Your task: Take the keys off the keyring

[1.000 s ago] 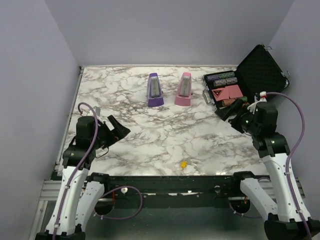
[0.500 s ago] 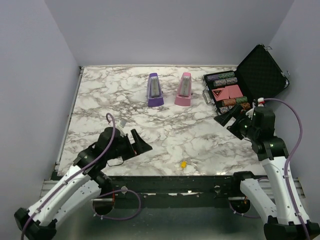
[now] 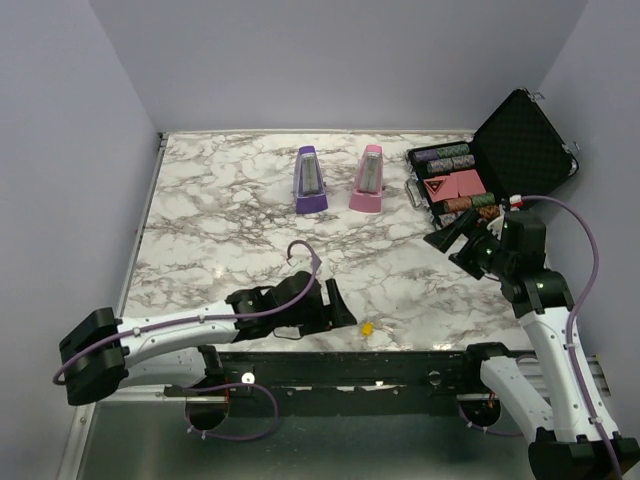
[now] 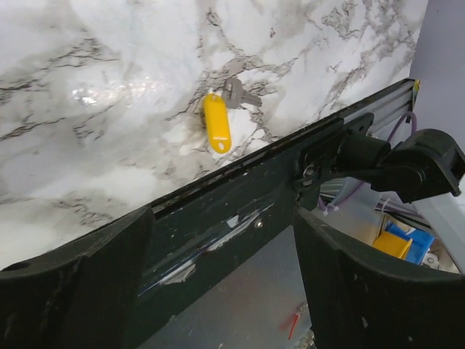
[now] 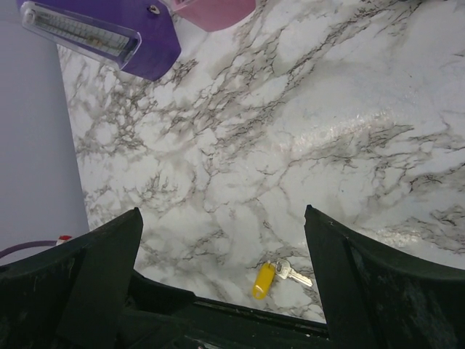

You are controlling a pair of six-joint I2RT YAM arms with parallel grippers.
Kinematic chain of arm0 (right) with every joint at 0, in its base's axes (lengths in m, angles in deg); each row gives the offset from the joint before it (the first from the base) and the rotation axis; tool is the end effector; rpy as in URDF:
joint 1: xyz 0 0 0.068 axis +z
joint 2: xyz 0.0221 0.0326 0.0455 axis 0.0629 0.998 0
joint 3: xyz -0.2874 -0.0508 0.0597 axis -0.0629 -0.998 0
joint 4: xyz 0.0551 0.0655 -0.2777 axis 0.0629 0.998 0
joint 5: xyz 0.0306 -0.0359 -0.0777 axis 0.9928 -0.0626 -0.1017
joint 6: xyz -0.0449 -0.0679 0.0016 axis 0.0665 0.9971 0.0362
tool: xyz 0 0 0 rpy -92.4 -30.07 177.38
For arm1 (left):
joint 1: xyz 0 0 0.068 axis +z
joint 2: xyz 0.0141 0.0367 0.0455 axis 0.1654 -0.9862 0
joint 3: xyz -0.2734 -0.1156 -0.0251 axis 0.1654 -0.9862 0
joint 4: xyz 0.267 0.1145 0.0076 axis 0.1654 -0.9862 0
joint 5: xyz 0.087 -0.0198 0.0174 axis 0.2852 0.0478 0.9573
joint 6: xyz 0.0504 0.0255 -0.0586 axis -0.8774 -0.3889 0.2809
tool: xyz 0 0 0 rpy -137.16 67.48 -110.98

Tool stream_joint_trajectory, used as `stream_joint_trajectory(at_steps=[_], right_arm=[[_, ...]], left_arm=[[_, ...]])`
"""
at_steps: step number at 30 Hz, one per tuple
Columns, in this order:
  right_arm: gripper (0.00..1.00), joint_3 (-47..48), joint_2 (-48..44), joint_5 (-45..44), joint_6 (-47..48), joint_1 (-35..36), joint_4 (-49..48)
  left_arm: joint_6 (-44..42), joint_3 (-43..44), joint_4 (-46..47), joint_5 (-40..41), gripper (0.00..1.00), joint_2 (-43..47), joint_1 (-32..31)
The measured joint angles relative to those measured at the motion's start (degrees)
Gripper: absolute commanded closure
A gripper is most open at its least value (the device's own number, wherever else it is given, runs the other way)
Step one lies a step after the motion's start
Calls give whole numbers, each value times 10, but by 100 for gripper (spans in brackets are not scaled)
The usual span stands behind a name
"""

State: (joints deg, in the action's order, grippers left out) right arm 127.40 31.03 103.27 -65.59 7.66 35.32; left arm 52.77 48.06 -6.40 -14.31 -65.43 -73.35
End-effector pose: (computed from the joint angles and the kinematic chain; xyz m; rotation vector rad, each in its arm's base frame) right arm 0.1930 0.0325 0.3112 0.5676 2.1774 0.7323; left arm 0.1134 -0.2324 0.1946 -0.1949 2.6008 -1.1188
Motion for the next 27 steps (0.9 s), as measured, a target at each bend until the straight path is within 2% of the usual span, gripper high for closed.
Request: stream_joint_trajectory(at_steps=[6, 13, 19, 27], right_arm=[[0, -3, 0, 8, -5, 0, -7], [0, -16, 3, 18, -7, 0, -21], [0, -18, 12, 23, -7, 0, -24], [0, -18, 23, 26, -7, 0, -34]], left_arm=[[25, 18, 73, 16, 26, -78, -33], [47, 30, 138, 16, 36, -161, -38], [59, 44, 154, 9, 42, -215, -38], [70, 47, 163, -3, 46, -243, -38]])
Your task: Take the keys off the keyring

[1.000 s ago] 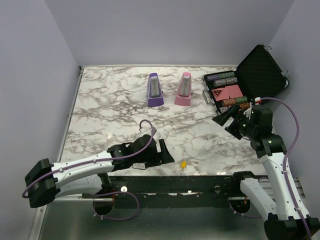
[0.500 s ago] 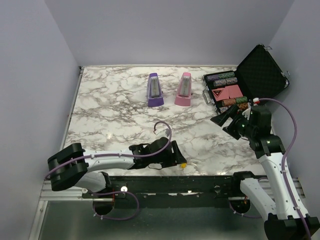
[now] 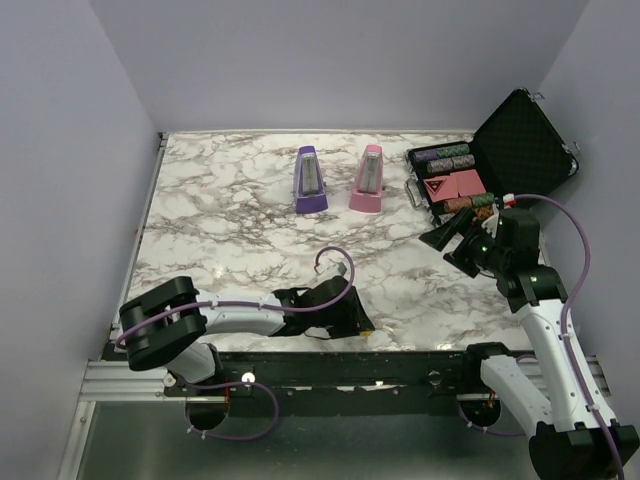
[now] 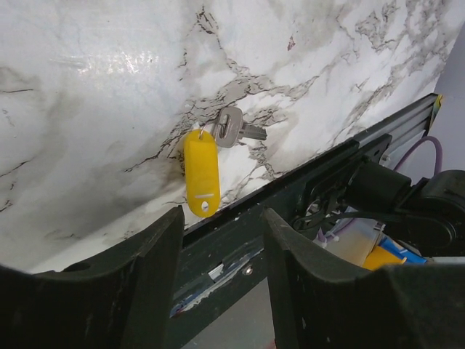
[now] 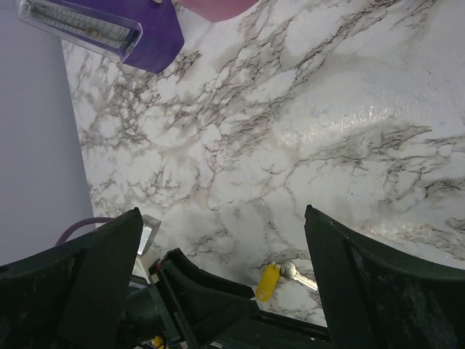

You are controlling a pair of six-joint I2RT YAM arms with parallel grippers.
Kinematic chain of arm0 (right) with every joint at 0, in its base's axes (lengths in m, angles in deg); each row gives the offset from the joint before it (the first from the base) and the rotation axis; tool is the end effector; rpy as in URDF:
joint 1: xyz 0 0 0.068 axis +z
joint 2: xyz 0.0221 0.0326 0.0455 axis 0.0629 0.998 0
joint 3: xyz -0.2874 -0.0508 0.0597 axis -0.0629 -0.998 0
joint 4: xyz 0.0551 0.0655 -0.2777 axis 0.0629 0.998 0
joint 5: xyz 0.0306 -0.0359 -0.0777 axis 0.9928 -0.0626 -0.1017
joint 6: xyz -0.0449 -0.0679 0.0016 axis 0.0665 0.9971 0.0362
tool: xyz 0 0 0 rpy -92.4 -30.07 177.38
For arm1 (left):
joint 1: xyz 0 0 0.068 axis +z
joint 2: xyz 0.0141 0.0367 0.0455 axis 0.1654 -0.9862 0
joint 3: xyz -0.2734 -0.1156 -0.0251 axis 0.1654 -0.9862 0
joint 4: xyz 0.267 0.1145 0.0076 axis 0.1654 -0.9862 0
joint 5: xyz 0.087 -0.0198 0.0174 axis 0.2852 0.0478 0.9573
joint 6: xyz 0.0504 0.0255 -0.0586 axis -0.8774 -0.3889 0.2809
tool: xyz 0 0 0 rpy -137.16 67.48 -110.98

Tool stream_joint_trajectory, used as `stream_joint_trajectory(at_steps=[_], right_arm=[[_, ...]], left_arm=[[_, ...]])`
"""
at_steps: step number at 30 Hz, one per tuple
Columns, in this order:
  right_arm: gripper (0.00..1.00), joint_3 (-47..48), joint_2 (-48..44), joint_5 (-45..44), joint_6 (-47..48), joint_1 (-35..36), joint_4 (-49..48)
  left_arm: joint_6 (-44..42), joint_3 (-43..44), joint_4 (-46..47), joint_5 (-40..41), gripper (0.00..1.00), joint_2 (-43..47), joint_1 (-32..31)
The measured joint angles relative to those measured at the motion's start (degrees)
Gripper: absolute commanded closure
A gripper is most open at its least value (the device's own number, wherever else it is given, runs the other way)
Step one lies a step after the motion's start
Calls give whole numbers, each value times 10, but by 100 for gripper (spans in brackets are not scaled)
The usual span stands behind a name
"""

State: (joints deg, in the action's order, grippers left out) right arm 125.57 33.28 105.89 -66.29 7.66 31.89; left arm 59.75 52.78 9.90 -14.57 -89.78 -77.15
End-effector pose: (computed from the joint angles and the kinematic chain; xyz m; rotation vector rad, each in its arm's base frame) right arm 0.2041 0.0364 0.2992 0.5613 2.1975 0.7856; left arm 0.1238 -0.3036 0.1381 -0.2755 2.6992 -1.1124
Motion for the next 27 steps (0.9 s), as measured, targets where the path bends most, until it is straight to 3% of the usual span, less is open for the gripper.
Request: stream_joint_trajectory(at_steps=[11, 15, 21, 27], right_arm=[[0, 0, 2, 6, 0, 0, -2], [0, 0, 2, 6, 0, 0, -2], [0, 0, 2, 6, 0, 0, -2], [0, 0, 2, 8, 0, 0, -2]], left_arm=[[6, 11, 0, -4, 52, -32, 0], [6, 25, 4, -10, 65, -48, 0], [3, 29, 7, -14, 73, -55, 0], [1, 35, 6, -15, 92, -57, 0]])
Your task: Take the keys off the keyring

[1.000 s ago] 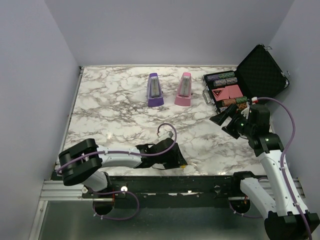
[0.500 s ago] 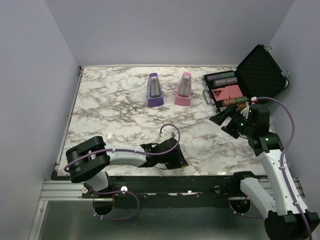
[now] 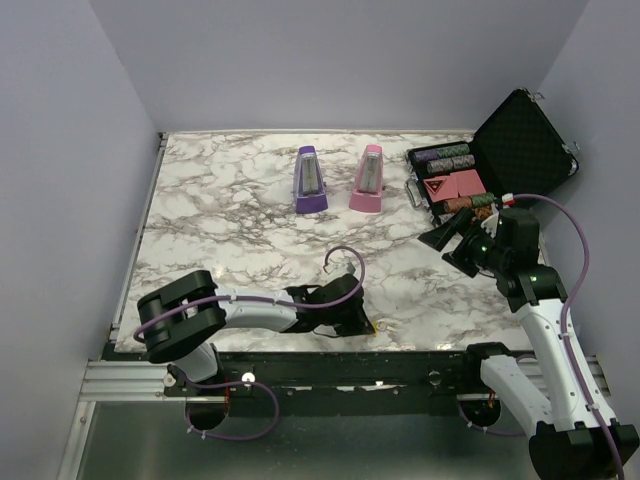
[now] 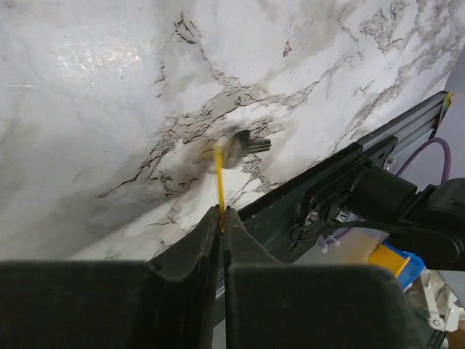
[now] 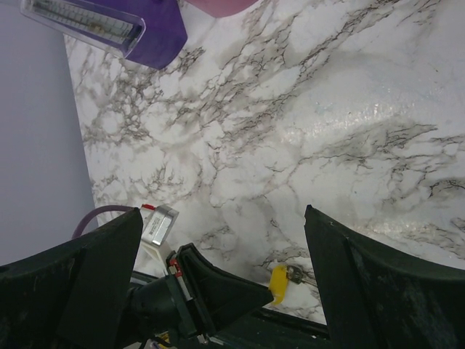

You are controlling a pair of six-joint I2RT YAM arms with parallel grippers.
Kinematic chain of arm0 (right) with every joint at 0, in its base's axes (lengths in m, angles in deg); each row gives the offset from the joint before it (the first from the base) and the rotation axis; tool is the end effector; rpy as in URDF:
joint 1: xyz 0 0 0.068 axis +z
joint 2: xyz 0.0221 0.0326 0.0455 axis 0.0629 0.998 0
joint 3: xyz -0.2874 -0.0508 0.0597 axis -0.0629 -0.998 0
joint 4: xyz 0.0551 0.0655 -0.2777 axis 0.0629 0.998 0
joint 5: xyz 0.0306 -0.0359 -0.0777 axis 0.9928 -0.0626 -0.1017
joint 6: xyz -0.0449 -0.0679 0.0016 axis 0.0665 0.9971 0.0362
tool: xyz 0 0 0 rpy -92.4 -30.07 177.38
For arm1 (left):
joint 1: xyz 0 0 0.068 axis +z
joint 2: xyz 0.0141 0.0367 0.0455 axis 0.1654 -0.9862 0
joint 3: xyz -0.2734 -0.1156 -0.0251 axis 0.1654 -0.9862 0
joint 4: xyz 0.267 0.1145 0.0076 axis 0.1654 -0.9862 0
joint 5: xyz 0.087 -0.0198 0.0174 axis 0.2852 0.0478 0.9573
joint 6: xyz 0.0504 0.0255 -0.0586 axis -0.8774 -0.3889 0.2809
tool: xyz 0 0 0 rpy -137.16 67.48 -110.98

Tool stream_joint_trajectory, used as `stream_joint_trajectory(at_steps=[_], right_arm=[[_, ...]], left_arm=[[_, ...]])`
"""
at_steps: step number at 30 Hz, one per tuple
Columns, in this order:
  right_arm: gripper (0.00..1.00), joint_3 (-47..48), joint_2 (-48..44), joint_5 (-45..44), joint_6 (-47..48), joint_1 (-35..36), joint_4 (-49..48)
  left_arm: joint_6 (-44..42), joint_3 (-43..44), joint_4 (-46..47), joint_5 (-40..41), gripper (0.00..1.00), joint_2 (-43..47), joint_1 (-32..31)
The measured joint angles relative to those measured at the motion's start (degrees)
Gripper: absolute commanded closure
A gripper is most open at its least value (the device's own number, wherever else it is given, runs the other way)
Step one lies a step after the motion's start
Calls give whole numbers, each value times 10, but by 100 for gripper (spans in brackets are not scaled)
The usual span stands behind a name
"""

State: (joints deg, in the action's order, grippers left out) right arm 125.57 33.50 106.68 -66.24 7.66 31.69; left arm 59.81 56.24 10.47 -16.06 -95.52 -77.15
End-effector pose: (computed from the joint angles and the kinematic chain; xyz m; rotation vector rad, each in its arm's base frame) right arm 0.2047 0.0373 0.2990 0.5528 2.2011 0.8000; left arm 0.1295 -0.3221 0.1272 -0.2670 2.7419 -1.0934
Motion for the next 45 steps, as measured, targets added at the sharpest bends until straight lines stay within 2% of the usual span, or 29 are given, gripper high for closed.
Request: stream_joint_trajectory(at_steps=[3, 15, 22, 33, 45], right_arm=[[0, -1, 0, 5, 0, 0, 0], [0, -7, 0, 55, 4, 0, -15], [0, -17, -5, 145, -2, 0, -73], [3, -59, -37, 285, -99, 0, -255], [10, -52, -23, 323, -238, 6, -537]], left_arm=[[-6, 9, -2, -2, 100, -5, 0], [-33, 26, -10, -12, 100, -9, 0], [-99, 89, -105, -14, 100, 28, 0], [-156, 256, -337, 23, 100, 134, -1], [-144, 353, -491, 59, 100, 235, 14]])
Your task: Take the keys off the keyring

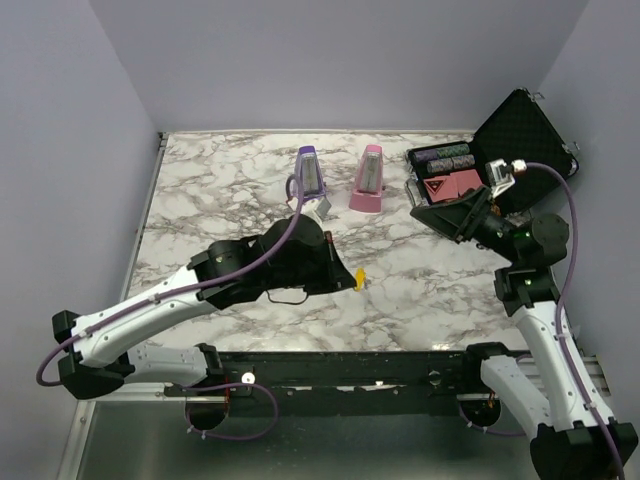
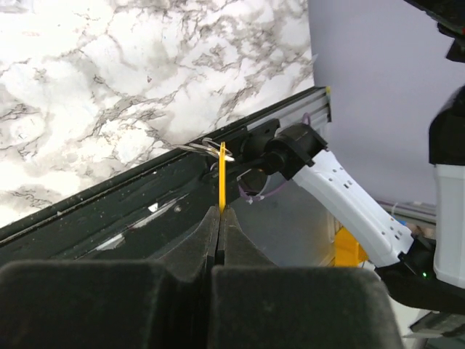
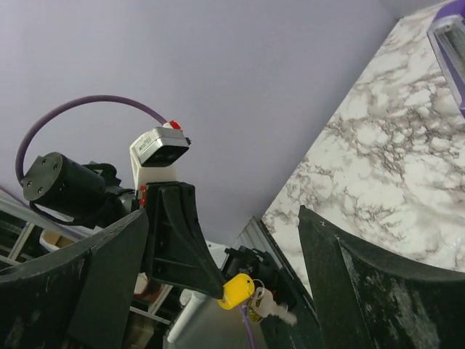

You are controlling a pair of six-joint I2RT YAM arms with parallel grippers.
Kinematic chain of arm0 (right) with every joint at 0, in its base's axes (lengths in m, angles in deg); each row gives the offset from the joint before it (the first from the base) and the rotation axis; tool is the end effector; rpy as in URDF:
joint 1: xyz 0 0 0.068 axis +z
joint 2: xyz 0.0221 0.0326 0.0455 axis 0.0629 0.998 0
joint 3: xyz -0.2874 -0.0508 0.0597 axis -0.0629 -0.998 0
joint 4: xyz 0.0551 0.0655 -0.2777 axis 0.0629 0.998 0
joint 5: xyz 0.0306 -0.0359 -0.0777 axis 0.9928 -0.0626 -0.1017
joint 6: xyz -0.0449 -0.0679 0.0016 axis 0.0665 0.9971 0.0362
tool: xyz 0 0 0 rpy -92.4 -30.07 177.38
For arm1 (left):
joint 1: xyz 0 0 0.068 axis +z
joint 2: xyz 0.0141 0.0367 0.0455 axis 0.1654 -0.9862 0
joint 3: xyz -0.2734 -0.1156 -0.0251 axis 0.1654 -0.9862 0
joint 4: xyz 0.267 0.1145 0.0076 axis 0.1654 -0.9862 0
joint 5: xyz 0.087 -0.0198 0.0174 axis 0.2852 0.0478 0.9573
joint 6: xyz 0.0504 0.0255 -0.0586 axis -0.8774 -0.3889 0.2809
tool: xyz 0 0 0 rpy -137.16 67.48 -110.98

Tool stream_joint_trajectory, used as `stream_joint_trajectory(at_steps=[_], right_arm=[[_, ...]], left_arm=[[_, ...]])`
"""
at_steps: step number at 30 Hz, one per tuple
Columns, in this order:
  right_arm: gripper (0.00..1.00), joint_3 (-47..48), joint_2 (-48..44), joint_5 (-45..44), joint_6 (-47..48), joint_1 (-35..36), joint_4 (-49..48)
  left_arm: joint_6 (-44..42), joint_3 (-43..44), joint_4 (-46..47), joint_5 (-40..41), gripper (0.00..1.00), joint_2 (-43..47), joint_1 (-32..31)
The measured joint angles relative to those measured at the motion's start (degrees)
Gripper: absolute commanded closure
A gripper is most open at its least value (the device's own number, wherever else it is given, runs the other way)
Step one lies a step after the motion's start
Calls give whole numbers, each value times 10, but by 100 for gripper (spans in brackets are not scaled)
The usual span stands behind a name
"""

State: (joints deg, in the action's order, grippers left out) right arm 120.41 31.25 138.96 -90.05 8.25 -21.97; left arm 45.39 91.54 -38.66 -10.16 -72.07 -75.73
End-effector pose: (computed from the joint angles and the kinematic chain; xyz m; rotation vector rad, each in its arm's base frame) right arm 0.1960 0.0711 0.3897 -0.0408 1.6069 1.5615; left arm 0.1200 -0.2614 0.3969 -0.0194 2.4734 -1.1164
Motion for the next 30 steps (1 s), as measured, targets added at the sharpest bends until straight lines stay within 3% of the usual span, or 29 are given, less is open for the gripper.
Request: stream_joint_trajectory(at_steps=[5, 13, 23, 30], right_arm=[[15, 77, 92, -13, 5, 44, -24], [17, 274, 280, -94, 79, 199, 17], [17, 253, 378, -136, 78, 359, -149], [18, 187, 397, -143, 51, 399, -282]], left_arm=[[5, 33, -37, 5, 100, 35, 25], [3, 68, -87, 5, 100, 63, 92], [-15, 120, -153, -5, 100, 84, 184], [-23, 132, -181, -18, 100, 111, 213]])
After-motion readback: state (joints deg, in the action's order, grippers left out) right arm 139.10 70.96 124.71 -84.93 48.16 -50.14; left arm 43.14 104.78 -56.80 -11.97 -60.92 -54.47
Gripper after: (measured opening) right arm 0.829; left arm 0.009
